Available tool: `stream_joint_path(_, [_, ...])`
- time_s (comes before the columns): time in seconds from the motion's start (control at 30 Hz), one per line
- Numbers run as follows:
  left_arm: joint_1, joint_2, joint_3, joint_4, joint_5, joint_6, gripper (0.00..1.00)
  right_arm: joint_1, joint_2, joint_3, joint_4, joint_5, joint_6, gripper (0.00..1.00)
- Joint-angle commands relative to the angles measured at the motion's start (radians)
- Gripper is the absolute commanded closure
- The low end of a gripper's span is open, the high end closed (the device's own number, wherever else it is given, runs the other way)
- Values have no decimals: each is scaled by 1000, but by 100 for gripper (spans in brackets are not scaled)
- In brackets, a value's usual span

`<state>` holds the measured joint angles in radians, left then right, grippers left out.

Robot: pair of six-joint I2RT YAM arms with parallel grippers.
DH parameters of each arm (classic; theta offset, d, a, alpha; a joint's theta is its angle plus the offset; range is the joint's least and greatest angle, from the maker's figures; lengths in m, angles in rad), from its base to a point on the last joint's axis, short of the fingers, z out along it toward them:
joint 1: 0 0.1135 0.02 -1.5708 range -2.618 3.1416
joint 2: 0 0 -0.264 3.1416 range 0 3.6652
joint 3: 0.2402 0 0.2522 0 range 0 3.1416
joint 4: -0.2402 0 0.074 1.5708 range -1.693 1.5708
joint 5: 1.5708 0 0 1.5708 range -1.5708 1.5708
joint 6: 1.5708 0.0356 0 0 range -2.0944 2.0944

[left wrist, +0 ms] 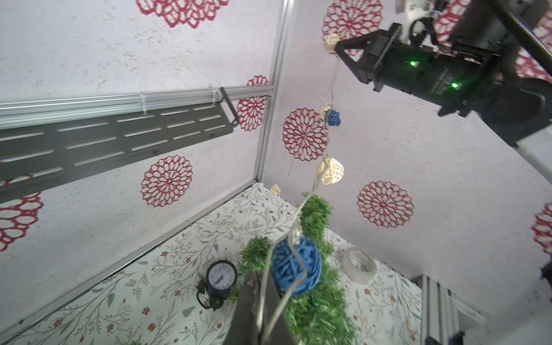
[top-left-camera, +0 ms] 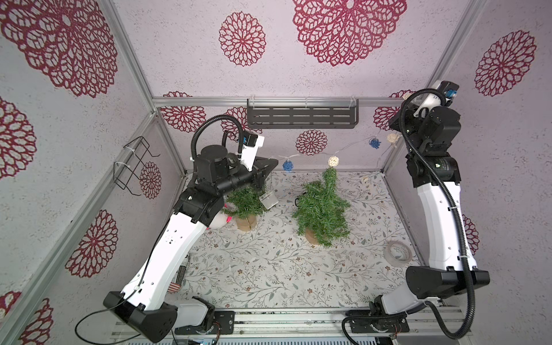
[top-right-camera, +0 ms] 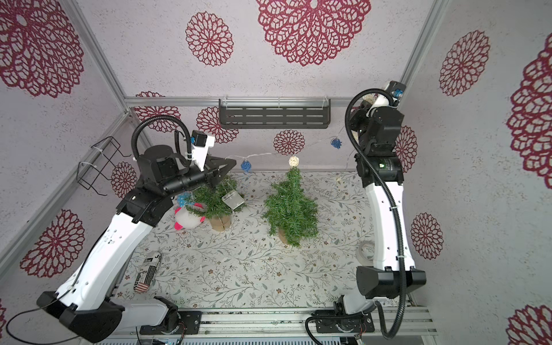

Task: Wrap string light around the christmas tree
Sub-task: Wrap the light string around the Christmas tree.

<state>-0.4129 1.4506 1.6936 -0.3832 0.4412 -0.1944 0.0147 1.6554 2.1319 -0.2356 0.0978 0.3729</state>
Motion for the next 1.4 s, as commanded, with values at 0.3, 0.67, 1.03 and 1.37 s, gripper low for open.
stream_joint_path(0.3, [9, 302, 76, -82, 16, -120, 100, -35, 137, -67, 41, -139, 55, 100])
stream_joint_path(0.67, [-26, 232, -166, -102, 34, -133, 100, -38, -57, -494, 178, -159, 67, 100])
stream_joint_path(1.03, [-123, 134, -326, -101, 68, -211, 100, -41, -261, -620, 155, -176, 43, 100])
stream_joint_path(1.37, [-209, 166, -450, 146, 73, -346, 100, -39, -560, -862, 36, -92, -39, 100])
